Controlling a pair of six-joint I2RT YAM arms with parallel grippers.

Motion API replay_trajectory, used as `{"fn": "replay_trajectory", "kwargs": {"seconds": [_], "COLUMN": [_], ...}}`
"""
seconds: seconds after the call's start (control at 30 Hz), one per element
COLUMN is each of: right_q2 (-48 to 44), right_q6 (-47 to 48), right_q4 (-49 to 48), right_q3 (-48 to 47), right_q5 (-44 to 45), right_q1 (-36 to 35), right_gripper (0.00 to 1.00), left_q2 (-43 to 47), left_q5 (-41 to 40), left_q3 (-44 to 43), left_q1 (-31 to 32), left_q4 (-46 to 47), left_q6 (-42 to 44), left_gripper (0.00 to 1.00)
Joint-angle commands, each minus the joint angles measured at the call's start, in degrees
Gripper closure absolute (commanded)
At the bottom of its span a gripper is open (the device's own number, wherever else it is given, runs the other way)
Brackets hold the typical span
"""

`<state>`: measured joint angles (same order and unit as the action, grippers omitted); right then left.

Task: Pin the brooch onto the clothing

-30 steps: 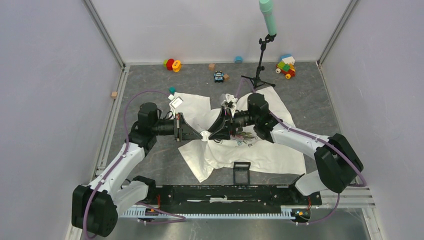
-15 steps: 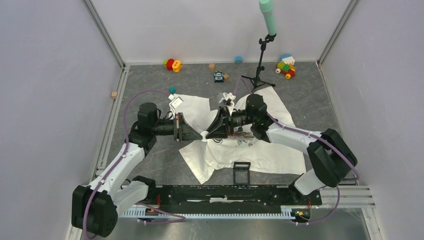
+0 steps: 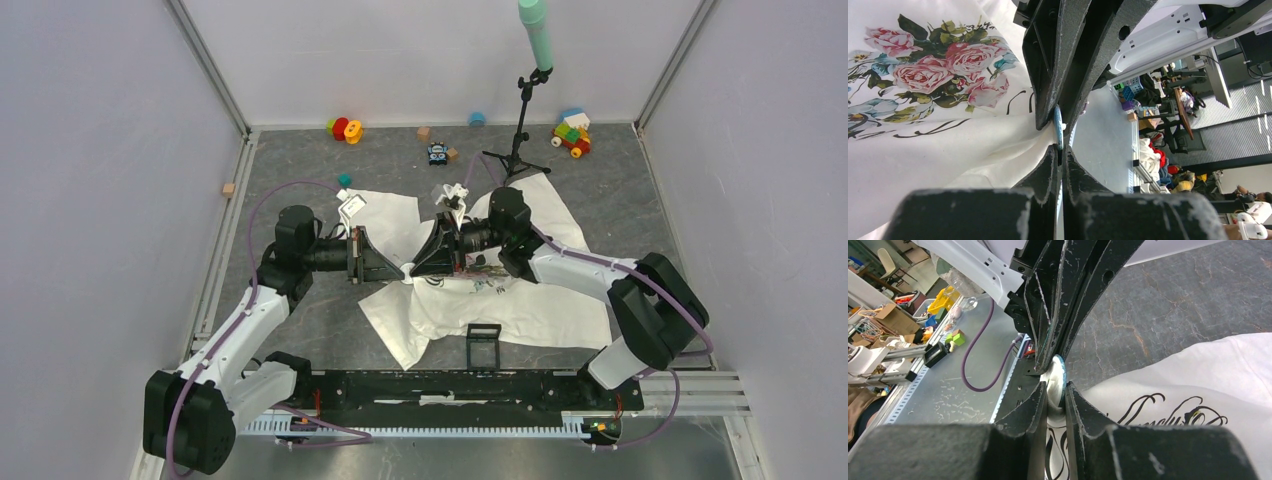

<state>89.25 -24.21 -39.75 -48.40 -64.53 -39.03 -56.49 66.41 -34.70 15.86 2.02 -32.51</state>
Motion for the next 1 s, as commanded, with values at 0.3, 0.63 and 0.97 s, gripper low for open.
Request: {"fn": "replay_trajectory", "kwargs": {"seconds": [0.3, 0.63, 0.97], "right_q2": [1.9, 2.3, 0.6], "right_q6": [7.4, 8.2, 7.2], "right_q4": [8.4, 11.4, 10.4], "right_q3": [-4.6, -4.7, -1.4], "right_q5": [0.3, 5.3, 11.1], "right_q1": [-2.8, -2.8, -1.0], "right_gripper": [0.76, 0.82, 0.83], "left_q2": [-0.6, -0.5, -0.3], "left_q5": [1.3, 1.3, 0.6], "left_q3": [-1.3, -0.8, -0.9], "left_q1": [0.5, 0.5, 0.4], "left_q4": [4.7, 5.7, 5.8], "left_q6": [-0.1, -0.3, -0.3], "left_gripper": [0.98, 0.98, 0.98]}}
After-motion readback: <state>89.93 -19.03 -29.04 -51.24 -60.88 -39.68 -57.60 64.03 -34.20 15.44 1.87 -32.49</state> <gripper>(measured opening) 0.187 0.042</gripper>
